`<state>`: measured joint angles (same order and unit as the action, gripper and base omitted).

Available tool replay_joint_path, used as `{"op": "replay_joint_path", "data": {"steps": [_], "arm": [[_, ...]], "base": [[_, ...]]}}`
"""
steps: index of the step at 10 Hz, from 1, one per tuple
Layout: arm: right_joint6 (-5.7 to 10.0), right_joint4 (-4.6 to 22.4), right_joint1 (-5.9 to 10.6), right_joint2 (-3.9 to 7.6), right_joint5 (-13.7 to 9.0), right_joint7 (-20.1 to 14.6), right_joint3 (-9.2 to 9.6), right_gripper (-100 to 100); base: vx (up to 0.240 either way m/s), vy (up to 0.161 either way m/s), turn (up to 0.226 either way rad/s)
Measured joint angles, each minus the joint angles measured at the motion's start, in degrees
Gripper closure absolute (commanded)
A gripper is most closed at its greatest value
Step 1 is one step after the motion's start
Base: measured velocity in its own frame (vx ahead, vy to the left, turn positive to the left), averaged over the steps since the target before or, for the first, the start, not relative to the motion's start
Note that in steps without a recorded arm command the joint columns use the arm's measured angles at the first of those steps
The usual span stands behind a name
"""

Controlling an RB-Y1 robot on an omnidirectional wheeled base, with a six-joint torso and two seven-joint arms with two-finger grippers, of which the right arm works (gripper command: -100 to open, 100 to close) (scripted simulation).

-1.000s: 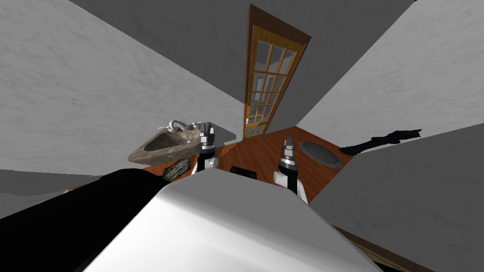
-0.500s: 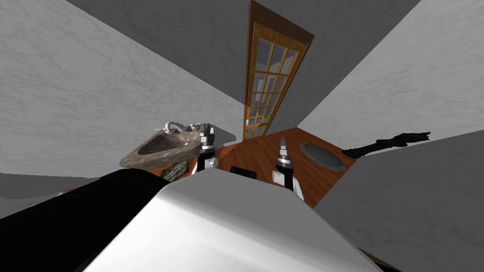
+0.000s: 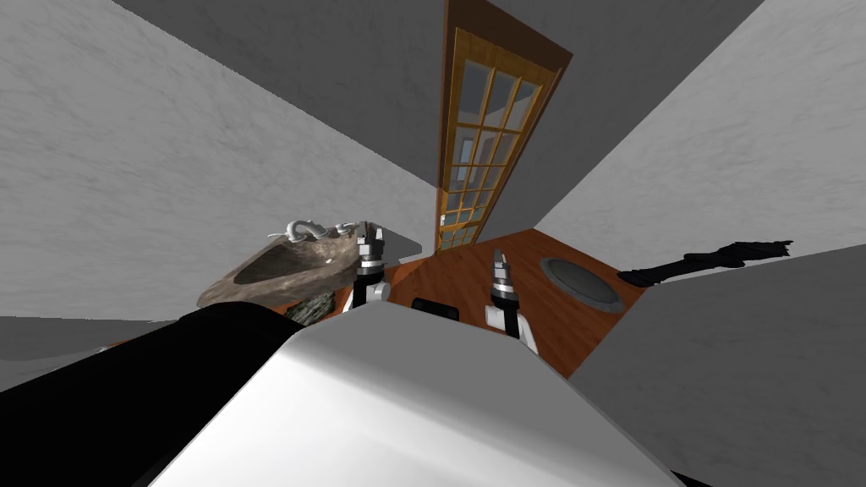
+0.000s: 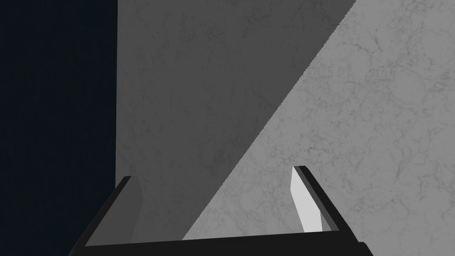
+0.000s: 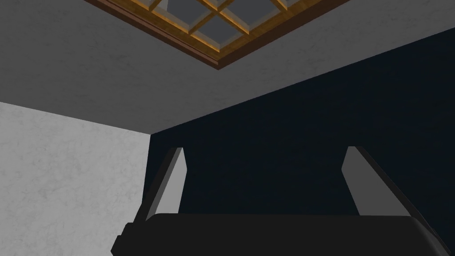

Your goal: Pull the door open

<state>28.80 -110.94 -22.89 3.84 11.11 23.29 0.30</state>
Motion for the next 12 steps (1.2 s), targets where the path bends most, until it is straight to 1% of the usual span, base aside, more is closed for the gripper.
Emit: {"op": "replay_joint_path", "data": {"steps": [2, 4, 6, 8, 10, 12], "arm": [[0.43, 2.3, 1.08, 0.47, 0.5, 1.5, 0.04, -100], [0.98, 4.4, 1.85, 0.65, 1.2, 3.3, 0.37, -100], [1.97, 7.2, 2.75, 1.0, 1.7, 5.0, 0.44, -100], [2.48, 9.2, 3.42, 1.22, 2.3, 6.7, 0.74, -100], [3.25, 12.0, 4.48, 1.09, 3.0, 8.7, 1.08, -100], [3.82, 14.2, 5.35, 1.55, 3.6, 10.4, 1.18, -100]], "base": [[0.094, -0.009, 0.014], [0.1, -0.007, 0.014], [0.106, 0.0, 0.016], [0.095, -0.002, 0.014], [0.092, 0.001, 0.017], [0.097, 0.0, 0.015]]}}
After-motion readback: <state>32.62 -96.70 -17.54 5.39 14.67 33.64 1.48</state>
